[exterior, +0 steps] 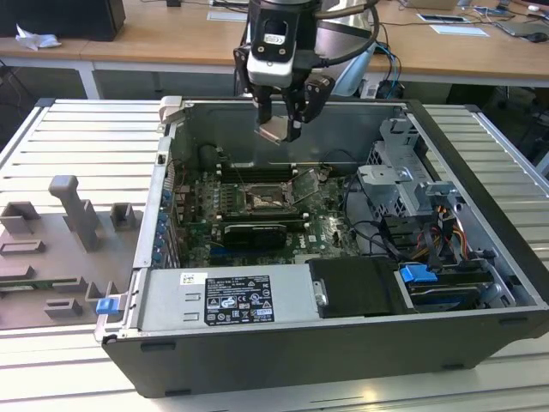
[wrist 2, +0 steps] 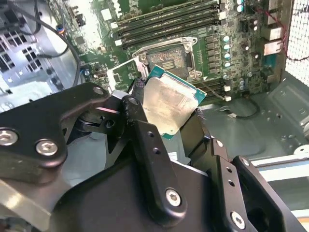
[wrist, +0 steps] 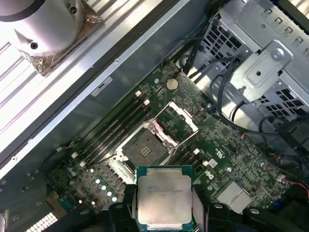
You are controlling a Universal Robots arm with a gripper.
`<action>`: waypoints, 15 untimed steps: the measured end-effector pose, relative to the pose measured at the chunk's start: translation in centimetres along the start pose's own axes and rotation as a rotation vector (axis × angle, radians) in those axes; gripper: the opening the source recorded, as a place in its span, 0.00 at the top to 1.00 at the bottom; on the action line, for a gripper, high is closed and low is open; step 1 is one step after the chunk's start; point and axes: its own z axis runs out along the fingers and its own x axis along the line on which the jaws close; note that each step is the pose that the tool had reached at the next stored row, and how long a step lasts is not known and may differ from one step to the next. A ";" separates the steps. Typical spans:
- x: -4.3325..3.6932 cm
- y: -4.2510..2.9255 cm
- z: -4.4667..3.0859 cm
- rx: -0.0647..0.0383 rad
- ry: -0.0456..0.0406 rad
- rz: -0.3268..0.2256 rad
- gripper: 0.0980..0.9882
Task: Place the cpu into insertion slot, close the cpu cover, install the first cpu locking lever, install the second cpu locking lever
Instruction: 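Place the cpu into insertion slot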
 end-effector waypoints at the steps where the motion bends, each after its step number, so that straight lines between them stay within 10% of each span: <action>1: 0.00 0.00 0.04 0.000 -0.0011 0.013 0.50; 15: 0.00 -0.04 0.61 -0.003 -0.0209 0.257 0.50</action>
